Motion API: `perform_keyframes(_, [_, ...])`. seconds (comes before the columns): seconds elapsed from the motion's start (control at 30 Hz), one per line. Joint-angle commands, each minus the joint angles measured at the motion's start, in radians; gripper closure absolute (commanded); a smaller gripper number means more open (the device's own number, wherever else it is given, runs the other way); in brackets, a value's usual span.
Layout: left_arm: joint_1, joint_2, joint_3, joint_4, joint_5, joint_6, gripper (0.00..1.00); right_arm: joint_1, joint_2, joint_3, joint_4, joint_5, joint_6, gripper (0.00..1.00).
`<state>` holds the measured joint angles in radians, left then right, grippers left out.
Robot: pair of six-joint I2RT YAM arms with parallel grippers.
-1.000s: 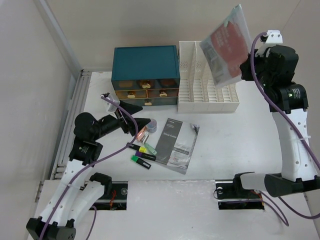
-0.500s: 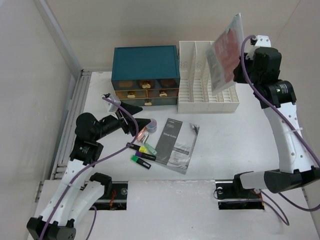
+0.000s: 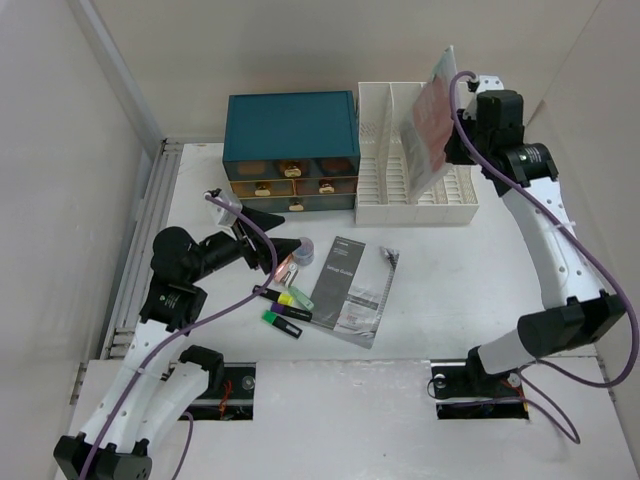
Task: Organize the desk
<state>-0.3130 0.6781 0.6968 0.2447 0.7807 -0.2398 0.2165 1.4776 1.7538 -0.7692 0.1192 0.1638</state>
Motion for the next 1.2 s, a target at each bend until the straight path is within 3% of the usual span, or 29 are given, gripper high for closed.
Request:
perform_keyframes(0.0, [-0.005,-0.028,0.000,0.041,-0.004,0.013,0.34,0.030,0.027,0.081,0.100,-0.009,-0.009,1.00])
perform_keyframes(0.3, [-0.005,-0.028,-0.009,0.041,-0.004,0.013,0.34,0.089,0.084,0.105,0.143,0.068,-0.072,1.00])
perform_keyframes(0.67, [-0.005,-0.028,-0.010,0.050,-0.004,0.013,0.34,0.098,0.199,0.207,-0.002,0.100,-0.145,1.00])
perform_keyframes(1.07, [-0.005,-0.028,-0.010,0.050,-0.004,0.013,0.34,0.107,0.181,0.197,-0.071,0.111,-0.175,1.00])
perform_keyframes(1.17, [-0.005,-0.028,-0.010,0.050,-0.004,0.013,0.34,0.107,0.190,0.197,-0.080,0.111,-0.175,0.92])
